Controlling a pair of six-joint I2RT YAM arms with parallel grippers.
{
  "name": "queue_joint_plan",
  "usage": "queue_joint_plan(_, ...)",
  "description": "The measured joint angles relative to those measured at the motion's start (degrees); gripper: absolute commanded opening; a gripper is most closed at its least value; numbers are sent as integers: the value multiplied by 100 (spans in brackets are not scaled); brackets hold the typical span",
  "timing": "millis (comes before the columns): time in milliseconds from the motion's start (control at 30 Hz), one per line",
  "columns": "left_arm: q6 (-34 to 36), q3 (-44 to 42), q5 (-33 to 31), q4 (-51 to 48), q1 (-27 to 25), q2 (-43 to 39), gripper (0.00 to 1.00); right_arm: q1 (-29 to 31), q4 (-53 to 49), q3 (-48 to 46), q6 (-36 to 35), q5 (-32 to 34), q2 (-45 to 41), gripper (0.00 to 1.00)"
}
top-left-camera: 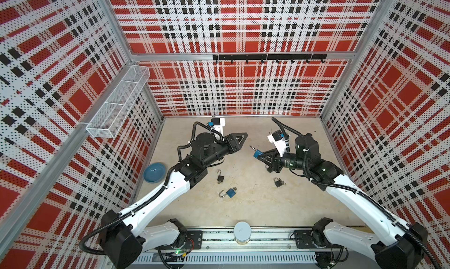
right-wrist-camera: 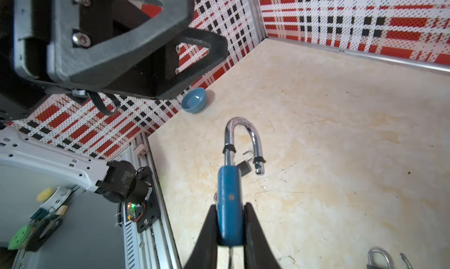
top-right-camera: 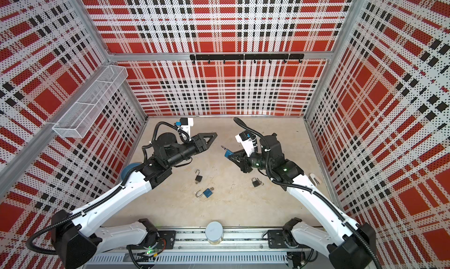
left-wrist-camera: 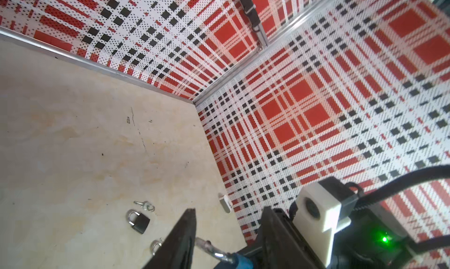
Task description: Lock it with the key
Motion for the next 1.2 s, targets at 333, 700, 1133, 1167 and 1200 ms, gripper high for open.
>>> queue_joint_plan(333, 763, 177, 962, -315, 28, 431, 31, 28, -417, 459, -15, -389, 144, 0)
queue_joint_plan(700, 612, -264, 1484, -70, 352, 188, 26, 28, -501, 555, 13, -533, 380, 0)
queue_joint_plan(1133, 216, -610, 2092, 442, 542, 17, 28, -85, -435, 557, 313, -839, 417, 0)
queue_joint_plan(1167, 208, -614, 2116, 457, 553, 17, 28, -94, -420, 557, 334, -866, 420, 0)
queue_joint_plan(1200, 195, -621, 2138, 481, 553, 17, 28, -109, -404, 557, 356, -896, 420, 0)
